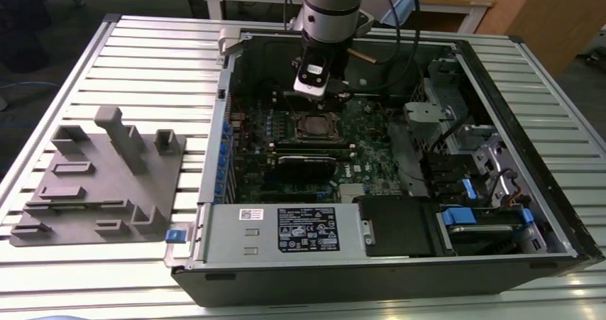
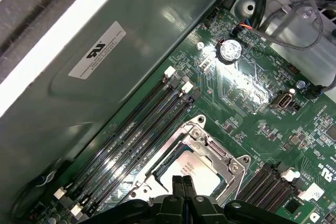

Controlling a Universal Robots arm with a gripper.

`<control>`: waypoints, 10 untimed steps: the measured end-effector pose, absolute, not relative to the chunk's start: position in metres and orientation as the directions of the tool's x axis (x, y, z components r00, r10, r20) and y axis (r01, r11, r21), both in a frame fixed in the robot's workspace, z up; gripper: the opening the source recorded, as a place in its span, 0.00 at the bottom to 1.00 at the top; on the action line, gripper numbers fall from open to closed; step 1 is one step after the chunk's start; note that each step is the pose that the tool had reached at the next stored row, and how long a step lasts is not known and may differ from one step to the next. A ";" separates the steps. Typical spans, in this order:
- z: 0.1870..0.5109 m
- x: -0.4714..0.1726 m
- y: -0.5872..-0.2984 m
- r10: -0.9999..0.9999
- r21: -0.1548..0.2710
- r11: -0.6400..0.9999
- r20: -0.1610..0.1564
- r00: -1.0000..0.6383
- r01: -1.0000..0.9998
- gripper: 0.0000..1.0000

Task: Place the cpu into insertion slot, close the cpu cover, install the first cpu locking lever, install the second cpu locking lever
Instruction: 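Close the cpu cover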

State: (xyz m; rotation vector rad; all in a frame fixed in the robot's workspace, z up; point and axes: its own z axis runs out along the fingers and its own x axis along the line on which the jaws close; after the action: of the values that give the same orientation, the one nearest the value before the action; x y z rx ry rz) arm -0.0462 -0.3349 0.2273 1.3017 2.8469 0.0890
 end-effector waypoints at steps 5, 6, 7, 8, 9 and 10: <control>0.227 -0.046 -0.335 0.748 0.056 0.662 0.015 -0.664 0.747 0.11; 0.227 -0.046 -0.335 0.745 0.056 0.666 0.015 -0.667 0.744 0.11; 0.227 -0.046 -0.335 0.741 0.056 0.670 0.015 -0.671 0.741 0.11; 0.227 -0.046 -0.335 0.737 0.056 0.674 0.015 -0.676 0.736 0.11; 0.227 -0.046 -0.335 0.733 0.056 0.678 0.015 -0.680 0.733 0.11; 0.227 -0.046 -0.335 0.730 0.056 0.682 0.015 -0.683 0.730 0.11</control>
State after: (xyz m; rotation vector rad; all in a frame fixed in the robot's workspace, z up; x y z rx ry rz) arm -0.0462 -0.3349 0.2273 1.2470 2.8726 0.0896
